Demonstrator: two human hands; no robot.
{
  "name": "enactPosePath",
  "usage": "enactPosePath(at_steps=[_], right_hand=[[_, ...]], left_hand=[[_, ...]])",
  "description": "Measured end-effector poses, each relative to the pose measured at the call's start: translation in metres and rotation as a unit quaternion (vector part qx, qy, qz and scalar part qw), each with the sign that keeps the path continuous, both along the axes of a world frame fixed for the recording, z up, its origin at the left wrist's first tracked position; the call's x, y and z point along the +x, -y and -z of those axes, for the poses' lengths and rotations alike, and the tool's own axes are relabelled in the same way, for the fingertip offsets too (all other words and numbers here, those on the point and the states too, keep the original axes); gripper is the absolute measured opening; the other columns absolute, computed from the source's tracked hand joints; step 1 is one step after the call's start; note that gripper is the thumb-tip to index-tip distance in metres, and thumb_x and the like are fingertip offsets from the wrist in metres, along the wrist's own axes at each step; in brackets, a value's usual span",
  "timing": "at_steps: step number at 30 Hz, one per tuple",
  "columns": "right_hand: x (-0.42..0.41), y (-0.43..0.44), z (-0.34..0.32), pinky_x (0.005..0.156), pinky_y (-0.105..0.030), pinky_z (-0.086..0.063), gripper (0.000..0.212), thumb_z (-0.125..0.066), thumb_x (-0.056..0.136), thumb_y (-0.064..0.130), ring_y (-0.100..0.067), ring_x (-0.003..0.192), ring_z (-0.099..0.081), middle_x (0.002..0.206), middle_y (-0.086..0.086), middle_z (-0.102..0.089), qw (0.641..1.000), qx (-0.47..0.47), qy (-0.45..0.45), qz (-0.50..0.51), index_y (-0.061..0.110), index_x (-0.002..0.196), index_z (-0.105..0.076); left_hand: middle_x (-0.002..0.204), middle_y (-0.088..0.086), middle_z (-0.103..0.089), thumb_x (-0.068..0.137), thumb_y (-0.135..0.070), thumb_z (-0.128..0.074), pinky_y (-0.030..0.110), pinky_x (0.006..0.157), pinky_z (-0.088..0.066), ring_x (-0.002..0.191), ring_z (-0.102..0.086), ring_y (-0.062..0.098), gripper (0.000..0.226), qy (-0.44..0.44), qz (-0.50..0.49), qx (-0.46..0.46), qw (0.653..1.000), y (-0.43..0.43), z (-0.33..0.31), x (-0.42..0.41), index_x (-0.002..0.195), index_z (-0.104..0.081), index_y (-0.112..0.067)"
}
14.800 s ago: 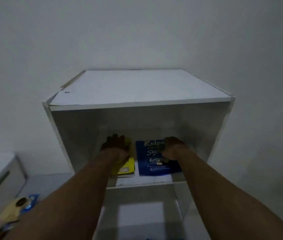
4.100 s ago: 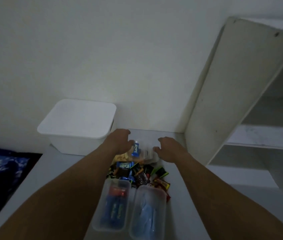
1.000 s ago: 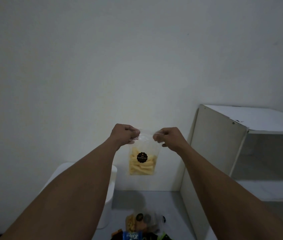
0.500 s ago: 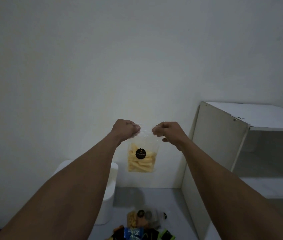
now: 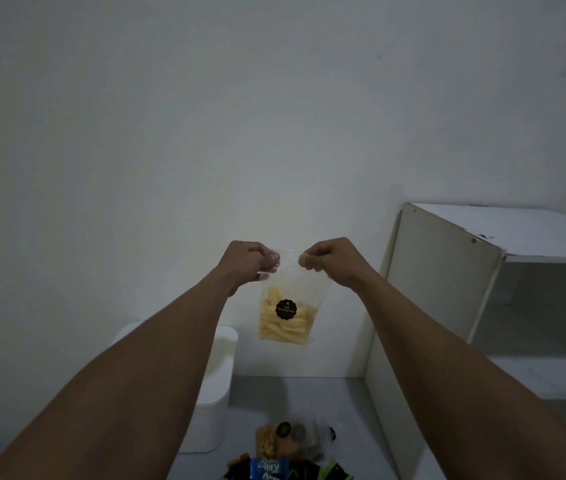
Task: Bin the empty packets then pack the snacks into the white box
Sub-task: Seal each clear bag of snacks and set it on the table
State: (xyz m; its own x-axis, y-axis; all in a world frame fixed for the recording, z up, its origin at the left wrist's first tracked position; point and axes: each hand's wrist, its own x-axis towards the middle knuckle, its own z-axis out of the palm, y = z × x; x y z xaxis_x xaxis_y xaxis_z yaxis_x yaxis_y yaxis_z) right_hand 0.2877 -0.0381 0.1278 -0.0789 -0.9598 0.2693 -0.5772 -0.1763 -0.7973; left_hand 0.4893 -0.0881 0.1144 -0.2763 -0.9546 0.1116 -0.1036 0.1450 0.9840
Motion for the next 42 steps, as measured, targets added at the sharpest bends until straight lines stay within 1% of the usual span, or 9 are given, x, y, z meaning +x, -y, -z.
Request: enactPosePath(at_steps=[3, 7, 12, 14, 17, 20, 26, 33, 42], right_hand=[[0.001, 0.006, -0.006, 0.067, -0.024, -0.044, 0.004, -0.076, 0.082, 0.017, -0.007, 0.071, -0.06, 0.074, 0.006, -0.07, 1.0, -0.003, -0.025, 0.011, 0.013, 0.08, -0.077], [0.007, 0.008, -0.008, 0.059, -0.022, -0.04, 0.006, -0.076, 0.082, 0.018, 0.002, 0.054, -0.052, 0.062, 0.011, -0.064, 0.999, -0.012, -0.043, 0.01, 0.013, 0.079, -0.077], [0.002, 0.005, 0.002, 0.063, -0.024, -0.049, 0.014, -0.072, 0.086, 0.022, -0.008, 0.073, -0.064, 0.082, -0.001, -0.075, 0.999, 0.0, 0.052, -0.002, 0.008, 0.089, -0.076], [-0.003, 0.004, 0.007, 0.069, -0.028, -0.053, 0.016, -0.068, 0.09, 0.019, -0.012, 0.078, -0.067, 0.087, -0.003, -0.076, 0.994, 0.02, 0.104, -0.006, 0.004, 0.094, -0.073], [-0.005, 0.005, 0.011, 0.07, -0.03, -0.053, 0.015, -0.066, 0.092, 0.013, -0.014, 0.07, -0.064, 0.081, -0.006, -0.074, 0.996, 0.005, 0.087, 0.013, 0.0, 0.088, -0.072], [-0.008, 0.006, 0.01, 0.066, -0.029, -0.052, 0.013, -0.068, 0.089, 0.011, -0.013, 0.062, -0.061, 0.073, -0.005, -0.074, 0.996, -0.026, 0.07, 0.039, 0.007, 0.077, -0.073], [-0.013, -0.003, 0.013, 0.067, -0.028, -0.054, 0.009, -0.069, 0.088, 0.01, -0.013, 0.068, -0.067, 0.086, -0.012, -0.076, 0.984, -0.017, 0.175, 0.019, 0.003, 0.086, -0.064], [-0.021, -0.004, 0.013, 0.066, -0.029, -0.054, 0.017, -0.064, 0.09, 0.005, -0.016, 0.066, -0.065, 0.081, -0.013, -0.075, 0.992, -0.028, 0.12, 0.03, 0.005, 0.074, -0.069], [-0.019, -0.006, 0.014, 0.071, -0.03, -0.053, 0.01, -0.064, 0.091, 0.011, -0.012, 0.079, -0.067, 0.092, -0.008, -0.076, 0.99, 0.003, 0.142, 0.013, 0.006, 0.087, -0.07]], left_hand=[[0.101, 0.01, -0.075, 0.087, -0.014, -0.072, 0.038, 0.087, -0.059, 0.085, -0.071, 0.016, 0.011, 0.004, 0.024, 0.02, 1.0, 0.001, 0.0, 0.0, 0.093, -0.073, -0.004], [0.102, 0.008, -0.075, 0.082, -0.021, -0.076, 0.029, 0.079, -0.055, 0.087, -0.066, 0.014, 0.018, 0.042, 0.041, -0.001, 0.998, -0.001, -0.001, -0.007, 0.095, -0.075, -0.008], [0.09, 0.009, -0.076, 0.081, -0.017, -0.076, 0.029, 0.077, -0.052, 0.078, -0.062, 0.015, 0.008, 0.064, -0.027, -0.071, 0.995, 0.01, -0.002, -0.001, 0.073, -0.075, -0.014], [0.089, 0.008, -0.076, 0.082, -0.016, -0.076, 0.029, 0.077, -0.053, 0.08, -0.064, 0.014, 0.007, 0.056, -0.018, -0.067, 0.996, 0.013, 0.0, 0.003, 0.075, -0.076, -0.013], [0.095, 0.01, -0.076, 0.083, -0.017, -0.077, 0.028, 0.08, -0.056, 0.085, -0.065, 0.015, 0.01, 0.036, -0.003, -0.055, 0.998, 0.012, 0.003, 0.001, 0.087, -0.077, -0.008], [0.099, 0.011, -0.075, 0.084, -0.014, -0.076, 0.031, 0.082, -0.058, 0.085, -0.067, 0.017, 0.017, -0.006, 0.007, -0.01, 1.0, 0.01, 0.006, 0.002, 0.096, -0.075, -0.002], [0.087, 0.011, -0.072, 0.086, -0.007, -0.072, 0.033, 0.086, -0.058, 0.082, -0.067, 0.019, 0.012, -0.016, -0.035, -0.032, 0.999, 0.014, 0.002, 0.003, 0.089, -0.072, 0.004], [0.098, 0.012, -0.075, 0.087, -0.014, -0.073, 0.033, 0.081, -0.059, 0.083, -0.072, 0.018, 0.014, -0.044, -0.009, 0.005, 0.999, 0.012, 0.005, 0.002, 0.096, -0.073, -0.003], [0.091, 0.006, -0.072, 0.09, -0.01, -0.066, 0.036, 0.083, -0.056, 0.075, -0.068, 0.015, 0.008, -0.057, -0.066, -0.023, 0.996, 0.009, -0.001, -0.004, 0.084, -0.069, -0.006]])
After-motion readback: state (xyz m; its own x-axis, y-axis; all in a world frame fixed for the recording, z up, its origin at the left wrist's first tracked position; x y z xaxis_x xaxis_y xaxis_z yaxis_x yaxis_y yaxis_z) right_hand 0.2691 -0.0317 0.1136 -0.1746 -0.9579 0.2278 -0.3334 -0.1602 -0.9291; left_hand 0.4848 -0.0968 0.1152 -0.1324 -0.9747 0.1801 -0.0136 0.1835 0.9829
